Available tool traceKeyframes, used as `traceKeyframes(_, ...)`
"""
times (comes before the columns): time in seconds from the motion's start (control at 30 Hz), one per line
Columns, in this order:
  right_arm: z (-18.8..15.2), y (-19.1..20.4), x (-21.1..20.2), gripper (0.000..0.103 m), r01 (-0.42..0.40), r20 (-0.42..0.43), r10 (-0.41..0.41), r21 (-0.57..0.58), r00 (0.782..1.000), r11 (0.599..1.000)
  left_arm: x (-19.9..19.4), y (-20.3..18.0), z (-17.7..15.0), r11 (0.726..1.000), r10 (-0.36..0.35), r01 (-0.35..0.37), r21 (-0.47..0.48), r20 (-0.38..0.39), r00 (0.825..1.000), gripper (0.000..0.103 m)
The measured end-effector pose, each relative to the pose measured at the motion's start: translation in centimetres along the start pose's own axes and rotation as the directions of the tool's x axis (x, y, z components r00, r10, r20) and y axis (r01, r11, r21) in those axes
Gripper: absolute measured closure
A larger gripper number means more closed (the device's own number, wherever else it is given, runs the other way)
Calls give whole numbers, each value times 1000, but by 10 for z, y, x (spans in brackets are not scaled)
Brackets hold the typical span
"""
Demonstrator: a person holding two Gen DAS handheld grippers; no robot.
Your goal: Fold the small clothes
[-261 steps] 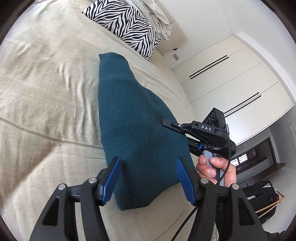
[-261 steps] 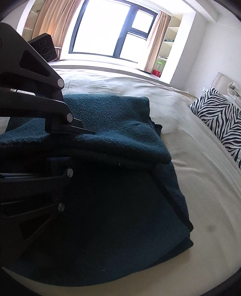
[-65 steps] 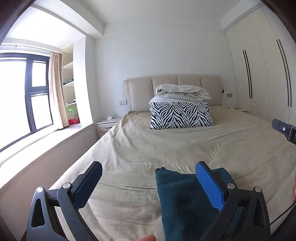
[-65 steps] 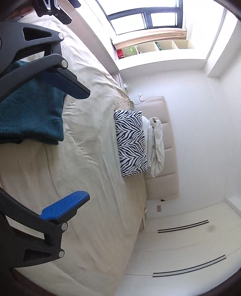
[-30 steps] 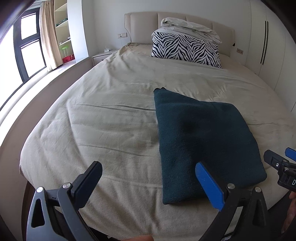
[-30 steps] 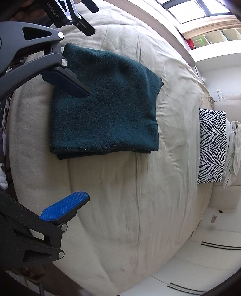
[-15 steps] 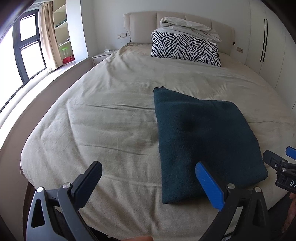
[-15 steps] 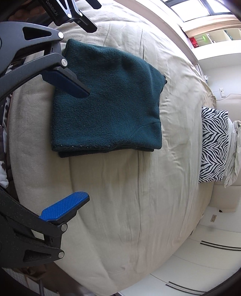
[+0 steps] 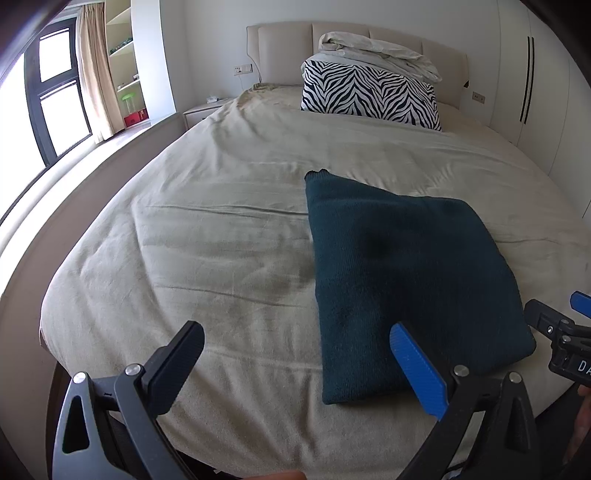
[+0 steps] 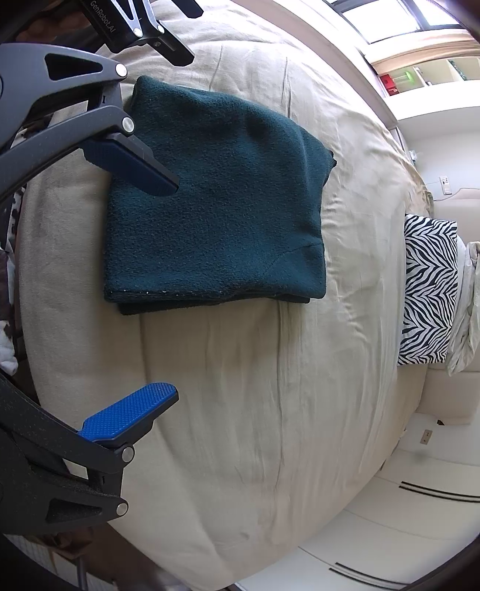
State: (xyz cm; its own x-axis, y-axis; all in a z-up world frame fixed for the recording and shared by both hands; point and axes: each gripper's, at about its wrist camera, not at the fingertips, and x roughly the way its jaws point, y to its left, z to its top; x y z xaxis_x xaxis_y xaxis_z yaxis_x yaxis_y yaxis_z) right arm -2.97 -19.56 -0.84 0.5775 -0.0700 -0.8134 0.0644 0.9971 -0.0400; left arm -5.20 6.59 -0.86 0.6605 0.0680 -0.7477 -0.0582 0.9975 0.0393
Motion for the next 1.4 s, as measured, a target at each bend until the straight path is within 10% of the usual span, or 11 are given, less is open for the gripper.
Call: traceKeyframes(1.4,-1,1,0,0,1,-2,-1,1,1000,1000,5,3,-2,1000,-7,7,7,-12,1000,0)
